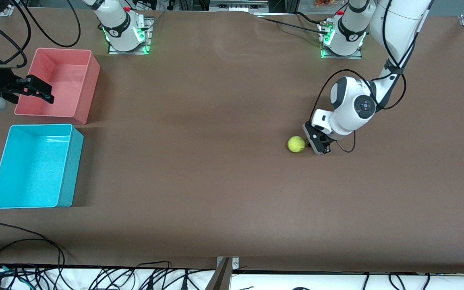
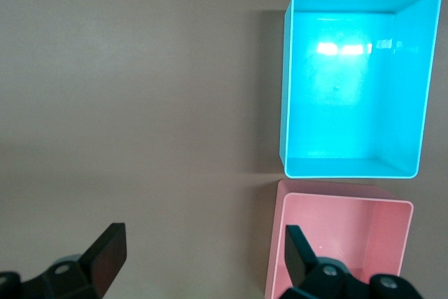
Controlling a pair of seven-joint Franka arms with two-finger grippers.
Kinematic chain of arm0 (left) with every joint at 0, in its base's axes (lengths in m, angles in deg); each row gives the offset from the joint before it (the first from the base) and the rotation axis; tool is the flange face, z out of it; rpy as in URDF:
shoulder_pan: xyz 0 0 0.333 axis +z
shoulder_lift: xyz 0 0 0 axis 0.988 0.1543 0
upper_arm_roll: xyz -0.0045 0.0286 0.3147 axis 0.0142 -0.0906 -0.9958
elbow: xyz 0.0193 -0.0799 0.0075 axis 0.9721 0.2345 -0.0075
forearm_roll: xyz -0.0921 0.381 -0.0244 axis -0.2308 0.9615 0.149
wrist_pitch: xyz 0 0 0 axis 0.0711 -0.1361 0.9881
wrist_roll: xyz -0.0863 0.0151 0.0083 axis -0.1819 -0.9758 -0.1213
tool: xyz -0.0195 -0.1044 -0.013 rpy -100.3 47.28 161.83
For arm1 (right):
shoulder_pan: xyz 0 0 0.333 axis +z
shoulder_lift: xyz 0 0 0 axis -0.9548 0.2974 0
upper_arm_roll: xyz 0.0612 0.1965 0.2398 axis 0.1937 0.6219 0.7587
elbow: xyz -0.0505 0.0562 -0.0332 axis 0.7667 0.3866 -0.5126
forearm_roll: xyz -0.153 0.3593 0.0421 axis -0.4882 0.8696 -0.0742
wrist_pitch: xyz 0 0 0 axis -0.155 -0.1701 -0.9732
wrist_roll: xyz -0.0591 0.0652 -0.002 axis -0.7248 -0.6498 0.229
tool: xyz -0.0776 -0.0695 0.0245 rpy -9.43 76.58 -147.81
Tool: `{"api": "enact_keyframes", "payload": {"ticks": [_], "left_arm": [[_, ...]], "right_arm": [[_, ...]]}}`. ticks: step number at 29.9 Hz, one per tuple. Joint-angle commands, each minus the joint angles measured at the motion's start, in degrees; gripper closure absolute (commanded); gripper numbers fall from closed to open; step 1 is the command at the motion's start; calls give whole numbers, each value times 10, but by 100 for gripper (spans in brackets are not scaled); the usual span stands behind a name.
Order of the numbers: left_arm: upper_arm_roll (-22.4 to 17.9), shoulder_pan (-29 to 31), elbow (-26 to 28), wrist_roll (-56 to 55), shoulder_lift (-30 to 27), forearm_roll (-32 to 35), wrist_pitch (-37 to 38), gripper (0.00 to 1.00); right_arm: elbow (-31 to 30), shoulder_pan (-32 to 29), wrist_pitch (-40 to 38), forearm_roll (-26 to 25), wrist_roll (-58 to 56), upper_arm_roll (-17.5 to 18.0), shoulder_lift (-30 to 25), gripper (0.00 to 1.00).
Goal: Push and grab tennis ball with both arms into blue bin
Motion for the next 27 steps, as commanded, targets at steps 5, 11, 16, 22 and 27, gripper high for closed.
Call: {"api": "enact_keyframes", "payload": {"ticks": [5, 11, 16, 22, 27], "left_arm": [[-1, 6, -7, -13, 4, 19, 1, 100], [-1, 7, -7, -13, 2, 19, 1, 100], [-2, 11, -8, -11, -22, 20, 36, 100], [-9, 18, -7, -12, -87, 44, 92, 100], [-35, 21, -7, -15, -173, 56, 172, 100]], "right_arm": [[12, 5, -9, 13, 0, 5, 5, 0], [11, 5, -8, 50, -6, 4, 17, 0], [11, 22, 0, 50, -8, 5, 45, 0], [10, 30, 7, 54, -13, 5, 69, 0], [10, 48, 16, 54, -13, 5, 99, 0]]}}
